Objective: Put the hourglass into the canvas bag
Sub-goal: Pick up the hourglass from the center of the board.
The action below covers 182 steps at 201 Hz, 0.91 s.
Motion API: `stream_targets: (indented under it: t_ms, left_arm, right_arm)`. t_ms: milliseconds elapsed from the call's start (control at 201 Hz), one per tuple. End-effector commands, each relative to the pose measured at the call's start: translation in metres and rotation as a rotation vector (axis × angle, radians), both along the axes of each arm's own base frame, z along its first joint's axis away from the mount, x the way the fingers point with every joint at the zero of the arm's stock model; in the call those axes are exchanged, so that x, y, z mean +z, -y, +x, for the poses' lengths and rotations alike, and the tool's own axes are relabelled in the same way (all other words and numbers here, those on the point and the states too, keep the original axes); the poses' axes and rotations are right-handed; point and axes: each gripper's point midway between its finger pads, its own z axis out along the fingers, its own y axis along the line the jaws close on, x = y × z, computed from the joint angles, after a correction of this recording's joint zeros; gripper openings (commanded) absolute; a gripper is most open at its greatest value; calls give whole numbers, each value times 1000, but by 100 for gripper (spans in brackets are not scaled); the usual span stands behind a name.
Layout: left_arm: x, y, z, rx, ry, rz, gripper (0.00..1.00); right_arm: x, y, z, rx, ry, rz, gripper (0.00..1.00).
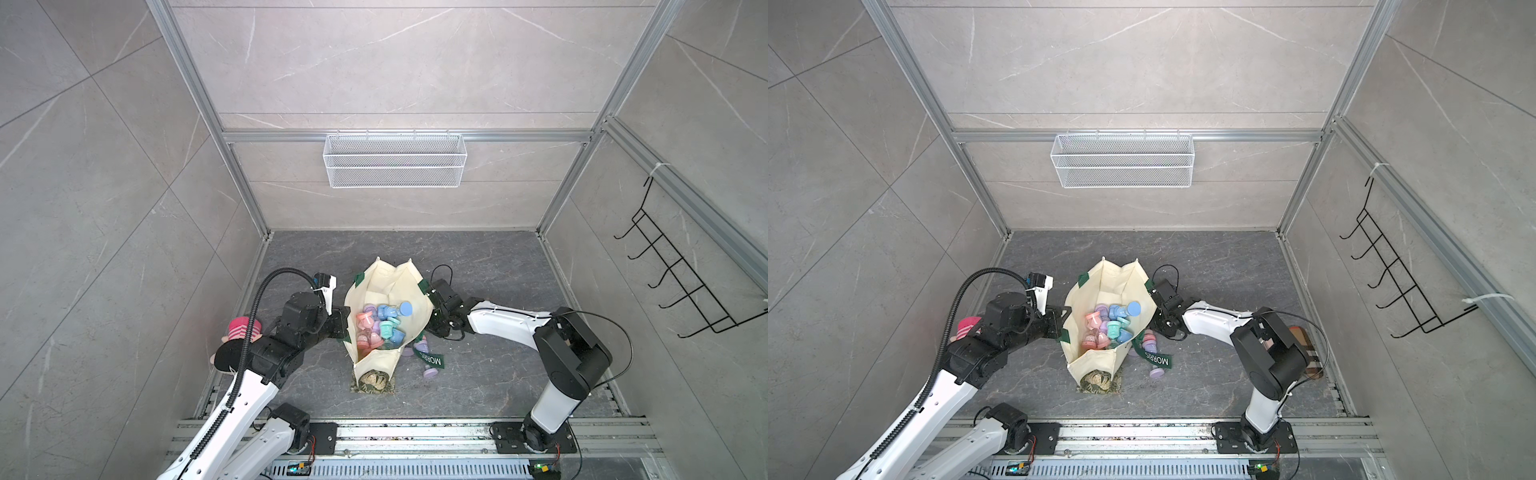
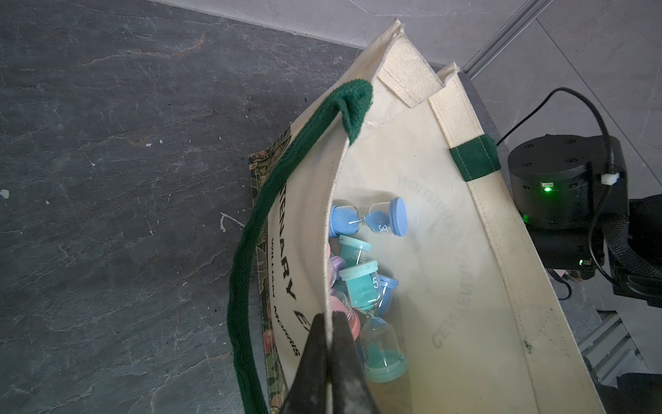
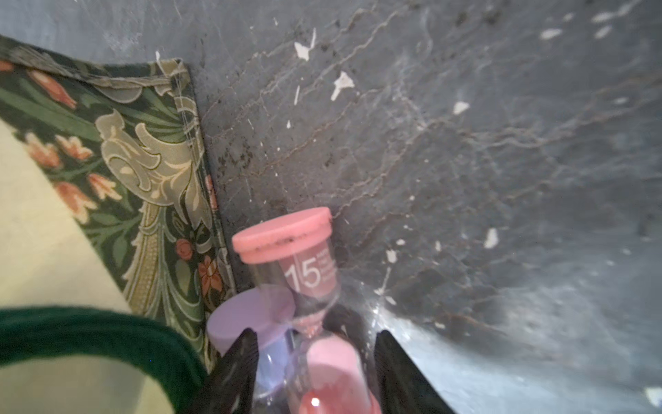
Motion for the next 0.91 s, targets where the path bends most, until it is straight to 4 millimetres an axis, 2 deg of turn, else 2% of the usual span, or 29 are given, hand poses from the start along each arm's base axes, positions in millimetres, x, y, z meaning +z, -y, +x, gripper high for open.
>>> stream_targets:
  t_ms: [0,299,592,901]
  left_arm:
    - [34,3,5,-7,124,-51,0]
    - [36,3,3,-10,131,-55,0]
    - [37,2,3,-9,134,-57,0]
    - [38,2,3,-11,135,-59,0]
  right_arm:
    - [-11,8,-11,16,-49,-106,55]
    - [-28,30,-21,-35,-135,-247,51]
    - [-25,48,-26,-81,-134,-288,50]
    - [-29,79,-39,-168,-157,-309,48]
